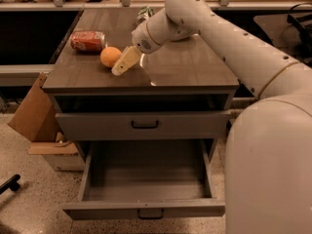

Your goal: Place orange into middle drawer

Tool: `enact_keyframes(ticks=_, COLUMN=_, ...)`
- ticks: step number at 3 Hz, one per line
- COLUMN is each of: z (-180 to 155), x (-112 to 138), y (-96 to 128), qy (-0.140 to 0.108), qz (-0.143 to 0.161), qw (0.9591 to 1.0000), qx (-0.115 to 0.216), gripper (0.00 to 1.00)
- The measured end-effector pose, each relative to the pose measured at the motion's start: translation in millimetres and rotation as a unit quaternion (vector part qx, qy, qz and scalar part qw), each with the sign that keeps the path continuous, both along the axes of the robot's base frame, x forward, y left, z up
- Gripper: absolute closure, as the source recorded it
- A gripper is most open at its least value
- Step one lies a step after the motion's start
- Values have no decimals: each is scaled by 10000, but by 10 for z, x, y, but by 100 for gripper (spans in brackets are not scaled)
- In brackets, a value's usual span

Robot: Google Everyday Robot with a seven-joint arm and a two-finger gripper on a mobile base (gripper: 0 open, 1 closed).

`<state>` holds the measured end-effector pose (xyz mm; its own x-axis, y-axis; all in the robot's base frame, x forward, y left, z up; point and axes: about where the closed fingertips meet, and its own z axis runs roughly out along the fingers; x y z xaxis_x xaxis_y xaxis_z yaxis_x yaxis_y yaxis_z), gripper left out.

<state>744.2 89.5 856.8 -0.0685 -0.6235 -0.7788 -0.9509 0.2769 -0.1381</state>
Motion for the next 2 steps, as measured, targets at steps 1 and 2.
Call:
enact_keyframes(ticks=1, z=-11, x=12, y=125, qy=-8, qz=95, qw=9999, qx=87, gripper=0)
enact_keyframes(ticks=2, z=-54, x=16, y=233, qy=33, qz=209, qw=9997, qx=123, gripper=0)
